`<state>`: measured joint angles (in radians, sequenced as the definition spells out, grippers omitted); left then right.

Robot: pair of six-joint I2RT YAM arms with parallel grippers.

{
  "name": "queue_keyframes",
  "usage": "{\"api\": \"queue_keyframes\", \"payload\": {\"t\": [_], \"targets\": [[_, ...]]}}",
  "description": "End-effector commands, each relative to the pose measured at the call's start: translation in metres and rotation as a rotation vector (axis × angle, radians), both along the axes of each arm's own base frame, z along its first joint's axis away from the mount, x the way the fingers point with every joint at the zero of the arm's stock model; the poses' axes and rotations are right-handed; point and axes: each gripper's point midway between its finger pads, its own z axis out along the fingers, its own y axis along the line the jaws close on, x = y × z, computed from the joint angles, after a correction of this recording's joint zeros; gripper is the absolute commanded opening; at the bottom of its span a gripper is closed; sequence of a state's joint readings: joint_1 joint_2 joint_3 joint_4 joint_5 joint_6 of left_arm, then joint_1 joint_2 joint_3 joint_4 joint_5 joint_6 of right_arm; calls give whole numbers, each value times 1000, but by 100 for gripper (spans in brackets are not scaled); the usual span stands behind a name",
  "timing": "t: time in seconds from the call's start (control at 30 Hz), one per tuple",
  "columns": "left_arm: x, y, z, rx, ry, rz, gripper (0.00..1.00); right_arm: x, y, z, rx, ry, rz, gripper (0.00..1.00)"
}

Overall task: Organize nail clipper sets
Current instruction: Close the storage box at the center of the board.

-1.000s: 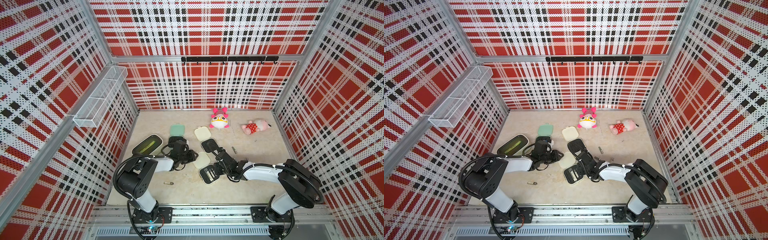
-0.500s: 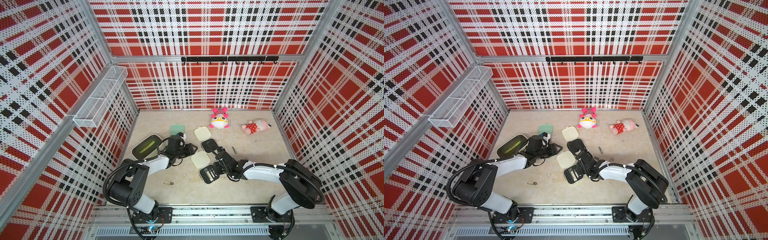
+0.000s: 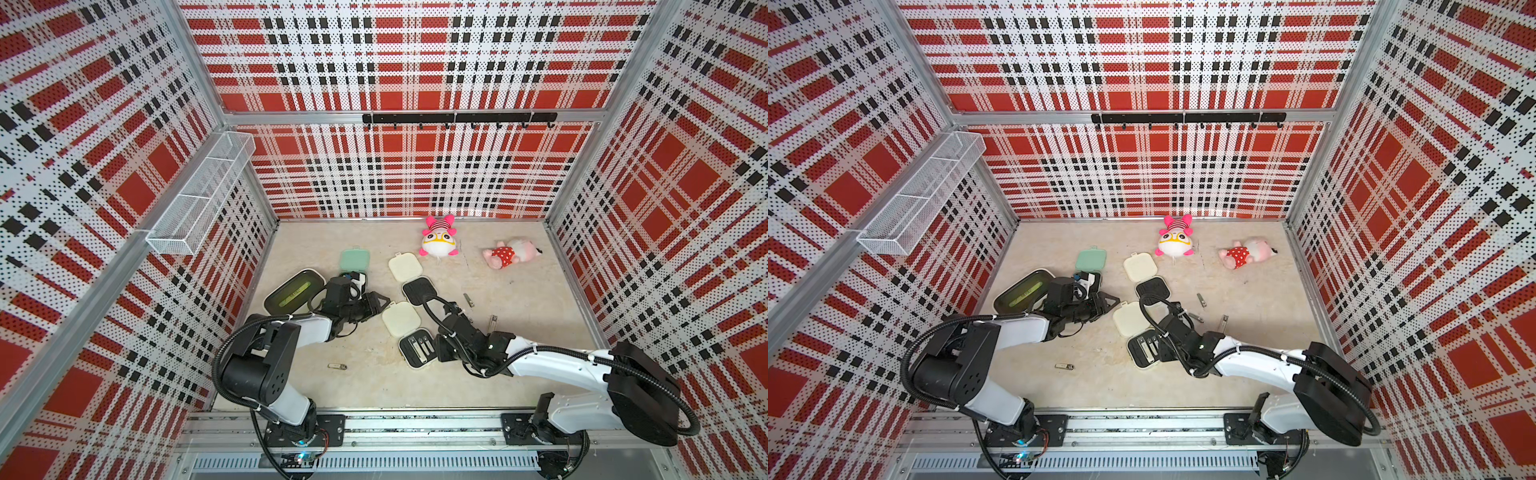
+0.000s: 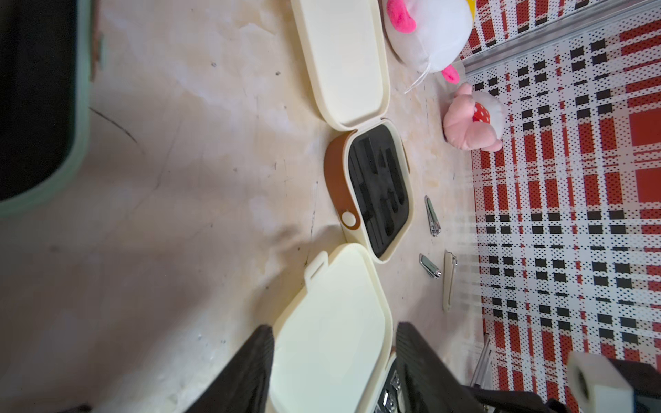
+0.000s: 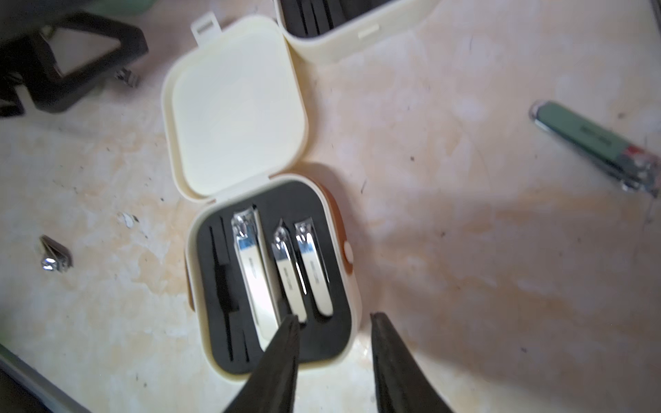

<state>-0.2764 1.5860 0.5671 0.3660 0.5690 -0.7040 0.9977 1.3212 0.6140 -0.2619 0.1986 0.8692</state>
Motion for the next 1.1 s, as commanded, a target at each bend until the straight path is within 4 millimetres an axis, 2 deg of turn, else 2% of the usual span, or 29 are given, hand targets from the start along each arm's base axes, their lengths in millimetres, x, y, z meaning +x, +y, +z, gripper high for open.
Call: {"api": "queue_keyframes", "payload": {"t": [0.0, 0.17, 0.37, 0.6, 0.73, 0.87, 1.07], "targets": [[-3, -3, -3, -31, -10, -15, 59, -18, -14, -14, -6, 46, -66, 36], [-7, -3, -11, -31, -2, -13, 58, -28, -13, -25, 23, 63, -74, 36], [-12, -4, -22, -40, 11, -12, 59, -26, -9, -30, 49, 63, -90, 37], [-12, -14, -22, -139, 6, -32, 58, -23, -2, -36, 66, 68, -98, 38], [-14, -22, -6, -242, -34, -55, 58, -21, -1, -36, 65, 62, -112, 39], [-17, -27, 23, -361, -96, -77, 58, -17, 3, -32, 81, 50, -117, 40], [-22, -27, 44, -404, -128, -85, 58, -12, 9, -31, 87, 43, -119, 41]]}}
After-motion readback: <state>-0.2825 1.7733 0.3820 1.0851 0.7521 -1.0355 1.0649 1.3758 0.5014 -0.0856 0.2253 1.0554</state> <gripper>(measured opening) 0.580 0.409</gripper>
